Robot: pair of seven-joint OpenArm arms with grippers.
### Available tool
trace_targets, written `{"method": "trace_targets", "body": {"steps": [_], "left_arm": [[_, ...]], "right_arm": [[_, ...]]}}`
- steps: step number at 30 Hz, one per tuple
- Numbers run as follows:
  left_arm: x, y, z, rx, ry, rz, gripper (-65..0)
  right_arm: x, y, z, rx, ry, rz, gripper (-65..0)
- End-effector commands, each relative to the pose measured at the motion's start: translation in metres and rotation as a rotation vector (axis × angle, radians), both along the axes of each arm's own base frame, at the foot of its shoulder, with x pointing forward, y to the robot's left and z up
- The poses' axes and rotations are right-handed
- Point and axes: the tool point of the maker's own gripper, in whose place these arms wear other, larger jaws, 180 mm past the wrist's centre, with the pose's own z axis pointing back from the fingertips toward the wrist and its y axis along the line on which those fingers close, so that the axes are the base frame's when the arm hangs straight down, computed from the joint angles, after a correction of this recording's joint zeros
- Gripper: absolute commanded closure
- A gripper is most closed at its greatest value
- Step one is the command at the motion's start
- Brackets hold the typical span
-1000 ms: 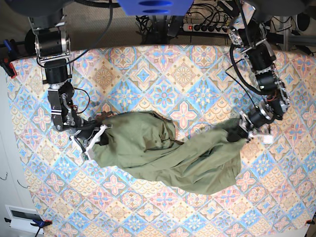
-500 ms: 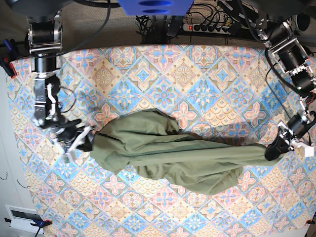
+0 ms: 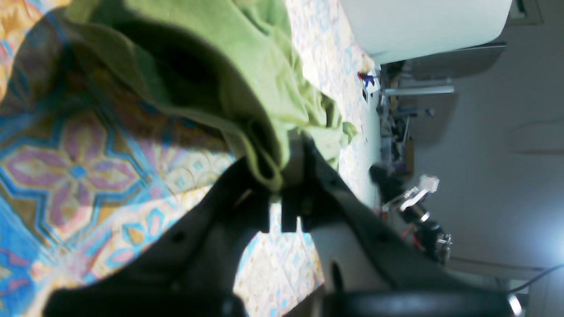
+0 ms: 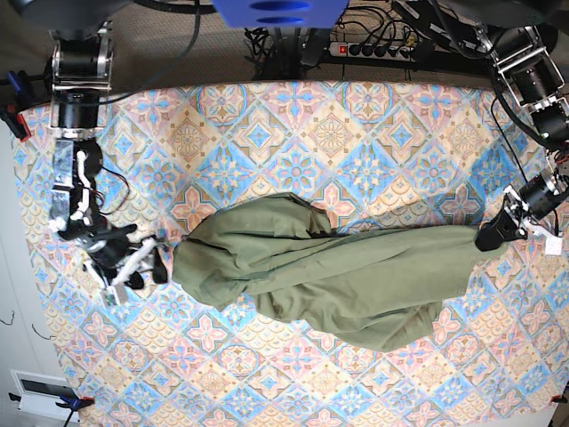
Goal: Layout the t-shirt on the table in an organized manner, then fold the t-shirt properly
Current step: 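Stretch the shirt between both grippers, lifting it off the table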
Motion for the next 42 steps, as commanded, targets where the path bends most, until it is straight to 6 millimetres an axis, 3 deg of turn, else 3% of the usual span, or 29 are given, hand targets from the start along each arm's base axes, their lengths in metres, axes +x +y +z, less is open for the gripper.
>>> {"method": "trace_targets", "body": {"steps": [1,5,9,12,17,23,31,35,39,42], "left_arm": [[0.007,0.007,0.025,0.037,-0.072,-0.001,0.0],[-0.011,-0.005,0.027,0.107,-0.073,-0.054,0.0],[-0.031,-0.006,0.025,0.187,-0.041,-0.1,0.0],[-0.051,-0.008,0.013,0.219,0.017,-0.141,0.0],[-0.075,-0.005,-0.005,0.27,0.102,-0.167,0.0],[-0.081,-0.015,-0.019,0.352,0.146,-0.226,0.0],[-0.084,-0.035,-0.022,0.484,0.145,-0.326,0.0],[-0.086,-0.03,-0.026,0.518,0.163,-0.323,0.0],[-0.086,-0.029,-0.026,0.522,0.165,-0.322,0.0],[-0.086,-0.029,-0.026,0.522,0.165,-0.322,0.0]], "right_arm": [[0.007,0.008,0.015,0.005,-0.046,0.029,-31.0],[0.001,0.025,0.011,-0.025,-0.02,0.086,-31.0],[0.004,0.036,0.008,-0.128,-0.02,0.14,-30.9],[0.002,0.056,0.019,-0.166,-0.059,0.206,-30.8],[-0.008,0.071,0.034,-0.201,-0.076,0.252,-30.8],[-0.035,0.07,0.018,-0.184,-0.049,0.249,-30.7],[-0.037,0.063,0.011,-0.27,-0.047,0.247,-30.7],[-0.042,0.078,-0.004,-0.392,-0.043,0.323,-30.7],[-0.037,0.103,-0.005,-0.536,-0.117,0.431,-30.7],[-0.039,0.108,-0.019,-0.677,-0.134,0.494,-30.7]]}}
